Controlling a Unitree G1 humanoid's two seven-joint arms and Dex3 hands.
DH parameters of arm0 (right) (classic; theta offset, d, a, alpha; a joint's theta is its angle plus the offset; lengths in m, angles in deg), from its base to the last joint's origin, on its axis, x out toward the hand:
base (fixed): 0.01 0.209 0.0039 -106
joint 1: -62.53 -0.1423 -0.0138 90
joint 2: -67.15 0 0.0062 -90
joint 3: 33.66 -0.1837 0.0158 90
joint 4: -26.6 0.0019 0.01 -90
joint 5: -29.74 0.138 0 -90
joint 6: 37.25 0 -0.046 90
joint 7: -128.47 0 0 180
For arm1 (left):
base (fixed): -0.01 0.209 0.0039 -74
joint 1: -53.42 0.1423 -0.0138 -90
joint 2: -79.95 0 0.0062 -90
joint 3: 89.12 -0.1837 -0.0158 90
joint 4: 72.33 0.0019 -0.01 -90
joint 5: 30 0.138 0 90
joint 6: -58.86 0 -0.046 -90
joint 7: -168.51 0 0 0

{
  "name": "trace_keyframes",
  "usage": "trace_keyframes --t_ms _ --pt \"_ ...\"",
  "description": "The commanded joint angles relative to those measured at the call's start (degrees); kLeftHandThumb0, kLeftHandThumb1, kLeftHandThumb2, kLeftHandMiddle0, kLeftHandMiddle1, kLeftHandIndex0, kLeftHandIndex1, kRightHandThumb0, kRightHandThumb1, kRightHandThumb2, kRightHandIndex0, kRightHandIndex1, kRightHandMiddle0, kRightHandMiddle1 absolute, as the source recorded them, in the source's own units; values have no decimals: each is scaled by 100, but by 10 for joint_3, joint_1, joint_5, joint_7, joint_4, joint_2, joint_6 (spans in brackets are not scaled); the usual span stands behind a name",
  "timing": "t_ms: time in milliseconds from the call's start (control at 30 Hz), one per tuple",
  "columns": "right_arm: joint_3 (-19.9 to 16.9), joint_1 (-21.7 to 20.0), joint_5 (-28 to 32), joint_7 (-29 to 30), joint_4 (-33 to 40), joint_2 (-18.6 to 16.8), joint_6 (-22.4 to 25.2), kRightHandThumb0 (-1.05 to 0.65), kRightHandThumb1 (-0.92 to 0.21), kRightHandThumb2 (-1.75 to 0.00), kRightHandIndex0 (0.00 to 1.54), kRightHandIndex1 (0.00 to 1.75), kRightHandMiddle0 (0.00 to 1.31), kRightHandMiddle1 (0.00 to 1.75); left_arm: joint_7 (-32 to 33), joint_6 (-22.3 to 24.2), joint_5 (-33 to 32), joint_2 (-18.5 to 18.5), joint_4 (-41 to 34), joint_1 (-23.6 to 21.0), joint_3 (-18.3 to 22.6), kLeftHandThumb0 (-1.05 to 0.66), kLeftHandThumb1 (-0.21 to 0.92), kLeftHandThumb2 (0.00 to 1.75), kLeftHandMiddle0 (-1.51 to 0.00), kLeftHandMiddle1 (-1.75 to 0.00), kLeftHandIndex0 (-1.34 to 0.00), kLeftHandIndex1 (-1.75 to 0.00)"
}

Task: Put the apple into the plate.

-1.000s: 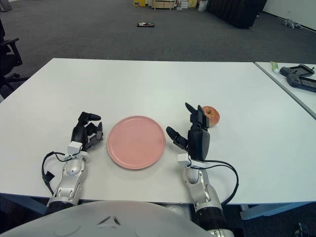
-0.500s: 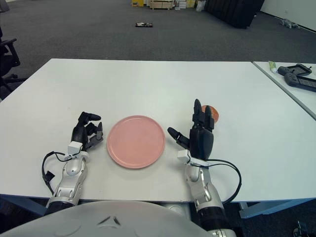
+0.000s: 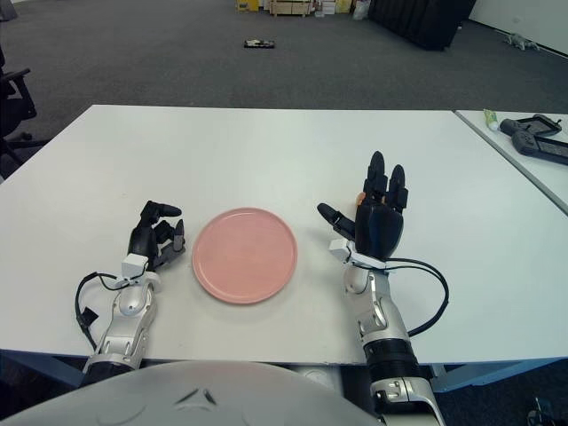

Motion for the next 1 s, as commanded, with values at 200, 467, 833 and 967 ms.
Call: trace_keyframes --t_ms 200,467,833,967 --pt "8 -27 -18 -13 11 10 82 -92 -74 -34 0 0 0 0 -2 8 3 5 8 3 -1 -40 60 97 -81 -175 -40 -175" --pt "8 -59 -6 -48 15 17 132 -94 -76 -35 0 0 0 0 0 1 4 4 11 1 -1 -40 60 97 -81 -175 -40 -175" --pt "5 -129 27 -98 -73 48 155 -96 -79 -34 0 0 0 0 0 5 5 4 12 0 -1 -40 60 97 -80 -175 -40 -175" --pt "8 -168 54 -154 -153 74 156 -96 -79 -33 0 0 0 0 3 8 6 3 11 0 -1 -40 60 97 -79 -175 -40 -175"
